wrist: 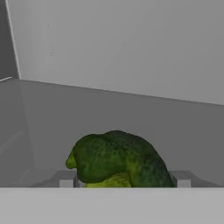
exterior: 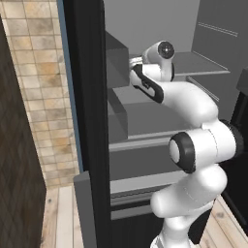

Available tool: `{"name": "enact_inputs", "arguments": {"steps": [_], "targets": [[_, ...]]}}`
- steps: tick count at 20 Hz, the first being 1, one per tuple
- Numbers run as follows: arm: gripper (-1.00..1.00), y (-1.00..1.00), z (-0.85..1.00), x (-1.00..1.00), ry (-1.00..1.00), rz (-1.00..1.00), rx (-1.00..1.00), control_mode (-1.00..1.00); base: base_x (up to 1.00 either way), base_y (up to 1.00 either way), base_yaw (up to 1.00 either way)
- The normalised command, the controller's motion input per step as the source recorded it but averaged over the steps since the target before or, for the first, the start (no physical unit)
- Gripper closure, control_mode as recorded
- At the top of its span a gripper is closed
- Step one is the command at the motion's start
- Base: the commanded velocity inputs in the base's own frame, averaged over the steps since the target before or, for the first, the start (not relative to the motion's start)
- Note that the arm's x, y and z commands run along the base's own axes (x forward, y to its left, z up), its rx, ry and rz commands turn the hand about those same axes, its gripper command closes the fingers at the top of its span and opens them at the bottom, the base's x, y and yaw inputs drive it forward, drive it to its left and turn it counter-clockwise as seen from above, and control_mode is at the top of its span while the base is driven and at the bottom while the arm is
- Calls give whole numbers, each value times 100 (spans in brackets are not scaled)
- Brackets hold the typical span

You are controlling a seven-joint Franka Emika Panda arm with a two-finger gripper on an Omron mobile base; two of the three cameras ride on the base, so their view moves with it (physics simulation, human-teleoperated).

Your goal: Move the broccoli and brussel sprout from the second highest shelf to the top shelf to make space. Then, place the pitcher from the counter on the cleared second highest shelf.

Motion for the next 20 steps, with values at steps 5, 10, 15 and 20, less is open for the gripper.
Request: {"name": "enact_inputs", "arguments": {"steps": [5,10,15,20], "targets": [[100,0,-21,100,5,4,2,-100,0,0,0],[100,0,-13,99,2,2,0,-100,0,0,0],[-100,0,-16,76,2,0,0,-100,0,0,0],[-100,0,-7,29,0,0,0,-100,0,0,0]]}}
